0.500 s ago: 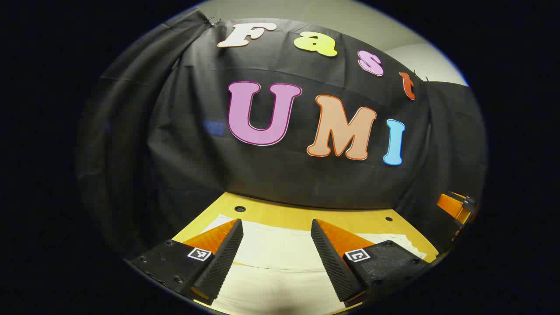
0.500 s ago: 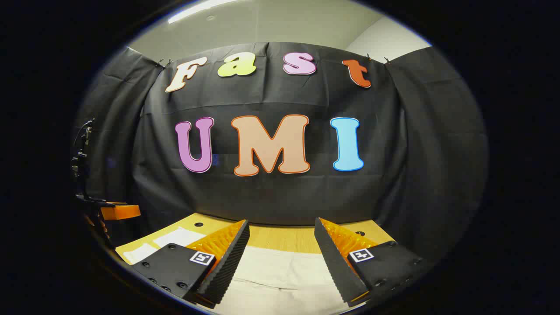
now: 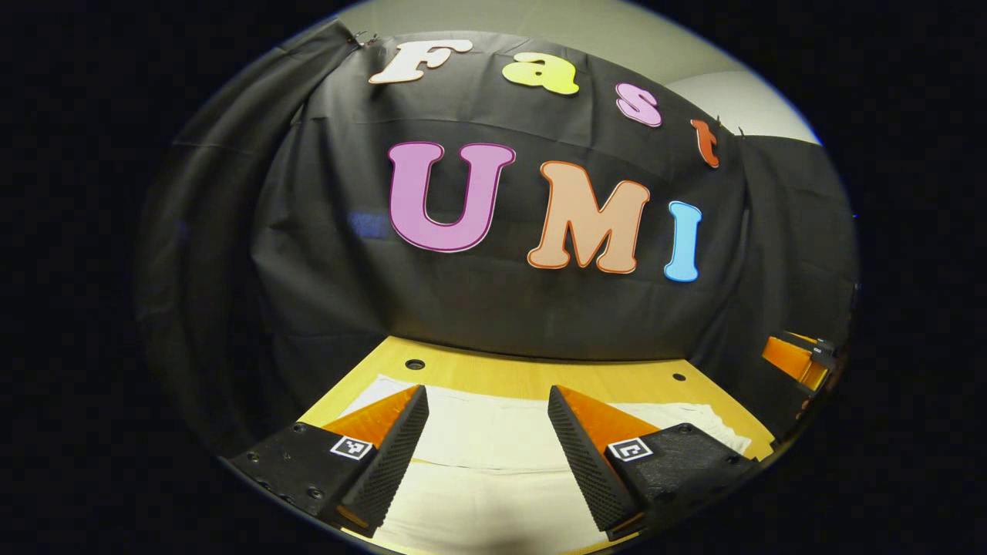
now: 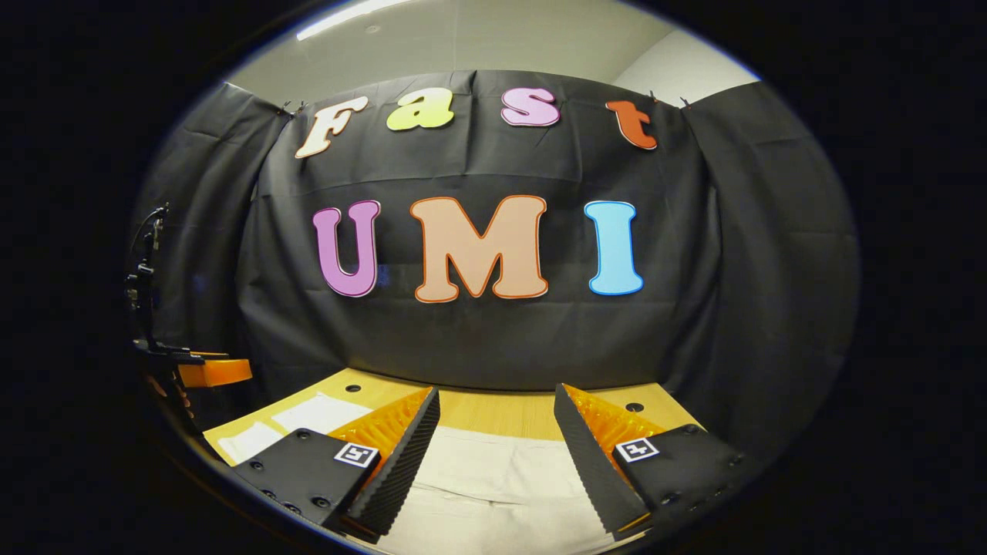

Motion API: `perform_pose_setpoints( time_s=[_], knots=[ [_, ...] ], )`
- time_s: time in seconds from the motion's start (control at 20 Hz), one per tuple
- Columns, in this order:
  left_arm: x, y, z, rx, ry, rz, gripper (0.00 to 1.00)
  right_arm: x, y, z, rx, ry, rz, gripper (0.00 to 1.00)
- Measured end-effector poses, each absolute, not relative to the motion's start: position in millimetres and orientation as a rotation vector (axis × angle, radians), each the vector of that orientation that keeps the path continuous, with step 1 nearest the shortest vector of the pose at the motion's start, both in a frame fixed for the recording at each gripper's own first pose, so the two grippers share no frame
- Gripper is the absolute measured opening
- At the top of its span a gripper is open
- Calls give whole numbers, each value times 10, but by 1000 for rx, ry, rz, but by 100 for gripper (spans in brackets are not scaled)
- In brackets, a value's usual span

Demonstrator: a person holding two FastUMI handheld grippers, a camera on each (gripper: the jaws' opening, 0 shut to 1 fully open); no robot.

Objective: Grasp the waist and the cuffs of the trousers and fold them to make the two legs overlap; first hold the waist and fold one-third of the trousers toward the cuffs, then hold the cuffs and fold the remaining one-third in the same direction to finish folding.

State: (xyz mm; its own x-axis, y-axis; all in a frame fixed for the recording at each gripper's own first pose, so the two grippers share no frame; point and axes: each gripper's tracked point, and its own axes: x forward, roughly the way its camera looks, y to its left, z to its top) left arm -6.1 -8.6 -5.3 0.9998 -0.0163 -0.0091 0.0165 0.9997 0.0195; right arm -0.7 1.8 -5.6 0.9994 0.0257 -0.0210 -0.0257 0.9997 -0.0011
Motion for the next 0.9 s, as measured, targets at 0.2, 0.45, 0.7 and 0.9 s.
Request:
perform_pose_setpoints(
  time_s=[0.2, 0.45, 0.7, 0.9],
  knots=[
    [-60, -21, -72, 15, 14, -2, 95, 29, 65, -82, -8, 28, 38, 96],
    [-74, 70, -162, 20, 31, 9, 95, 19, 41, -123, -4, 36, 22, 96],
    [-96, 153, -322, 24, 73, -12, 95, -52, -5, -163, -14, 49, -5, 96],
    [-107, 188, -515, 55, 136, -93, 95, -134, -42, -210, -19, 60, -30, 96]
  ],
)
